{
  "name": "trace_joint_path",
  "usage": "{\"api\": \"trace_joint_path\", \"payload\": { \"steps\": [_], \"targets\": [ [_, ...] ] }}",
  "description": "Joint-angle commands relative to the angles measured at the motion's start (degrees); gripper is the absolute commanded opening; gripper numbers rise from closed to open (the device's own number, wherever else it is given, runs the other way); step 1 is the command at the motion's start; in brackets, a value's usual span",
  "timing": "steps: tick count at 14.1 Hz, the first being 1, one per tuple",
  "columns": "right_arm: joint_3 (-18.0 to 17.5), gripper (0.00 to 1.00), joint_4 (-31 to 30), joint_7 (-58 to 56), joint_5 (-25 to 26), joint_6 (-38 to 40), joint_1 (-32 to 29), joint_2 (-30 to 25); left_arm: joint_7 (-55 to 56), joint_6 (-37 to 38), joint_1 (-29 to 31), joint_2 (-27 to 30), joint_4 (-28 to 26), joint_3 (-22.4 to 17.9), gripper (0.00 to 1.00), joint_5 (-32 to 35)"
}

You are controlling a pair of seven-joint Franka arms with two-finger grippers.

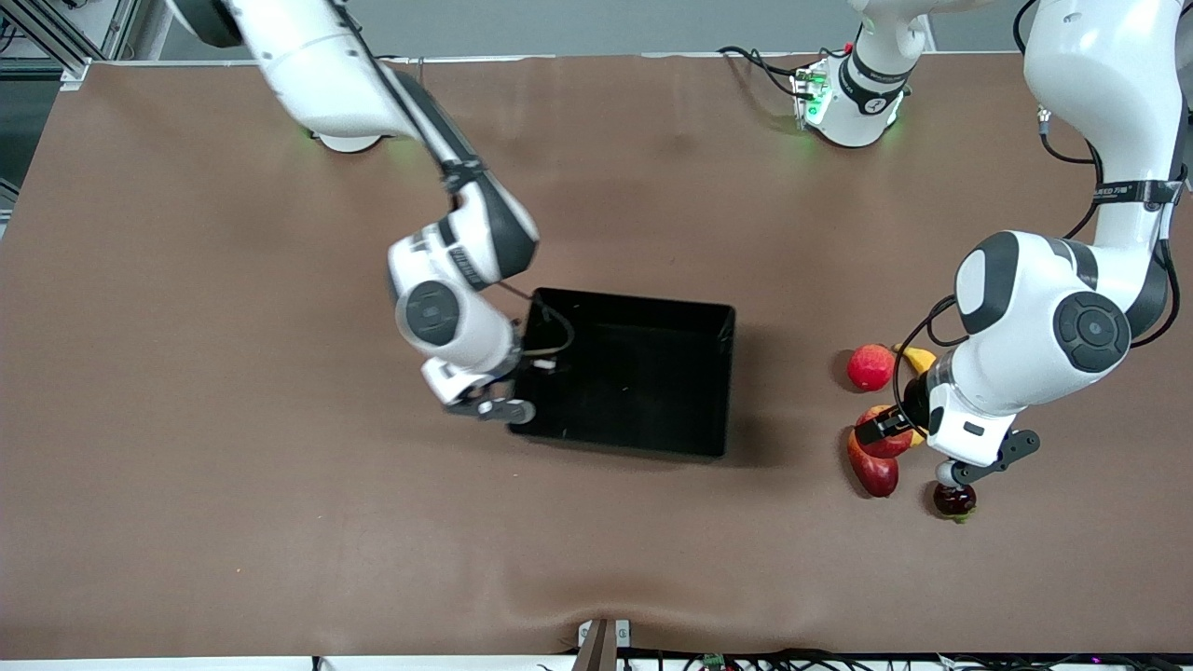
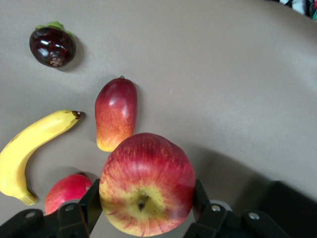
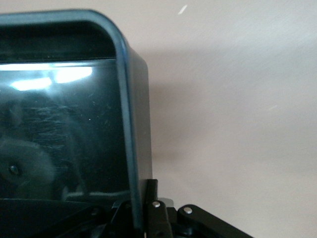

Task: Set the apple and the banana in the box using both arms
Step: 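Grasp the apple with the left gripper while the right gripper drags the box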

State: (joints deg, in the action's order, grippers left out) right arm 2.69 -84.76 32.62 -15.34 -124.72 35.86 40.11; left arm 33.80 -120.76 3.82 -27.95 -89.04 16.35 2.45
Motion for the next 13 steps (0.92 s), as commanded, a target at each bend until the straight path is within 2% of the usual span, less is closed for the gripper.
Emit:
{"api": "trace_joint_path", "payload": {
  "steps": [1, 5, 6, 7, 8, 11, 13],
  "targets": [
    [0.6, 0.00, 0.5, 0.9, -0.3, -2.2, 2.1, 1.9, 1.9, 3.6, 0.4, 3.7, -0.4, 0.6, 0.00, -0.8],
    [0.6, 0.00, 0.6, 4.3, -0.3, -4.7, 4.0, 3.8, 13.5, 4.0, 0.2, 3.7, -0.6, 4.9, 0.00, -0.7],
    [0.6, 0.18, 0.6, 4.6, -0.3, -5.0, 4.2, 4.2, 15.7, 4.0, 0.0, 3.4, -0.8, 5.7, 0.00, -0.7],
    [0.6, 0.67, 0.5, 4.6, -0.2, -5.0, 4.2, 4.4, 17.8, 4.0, -0.7, 3.2, -0.9, 6.1, 0.00, -0.8],
    [0.7, 1.00, 0.5, 4.6, -0.2, -5.0, 4.1, 4.4, 20.5, 4.0, -1.8, 3.1, -1.1, 6.1, 0.00, -0.8],
    [0.9, 1.00, 0.6, 4.6, -0.2, -4.6, 3.7, 3.7, 26.9, 3.3, -5.1, 0.9, -2.4, 6.1, 0.00, -0.8],
    [0.9, 1.00, 0.8, 4.4, -0.2, -4.5, 3.3, 3.1, 29.0, 0.2, -7.2, 0.0, -4.6, 6.1, 0.00, -0.8]
  ]
}}
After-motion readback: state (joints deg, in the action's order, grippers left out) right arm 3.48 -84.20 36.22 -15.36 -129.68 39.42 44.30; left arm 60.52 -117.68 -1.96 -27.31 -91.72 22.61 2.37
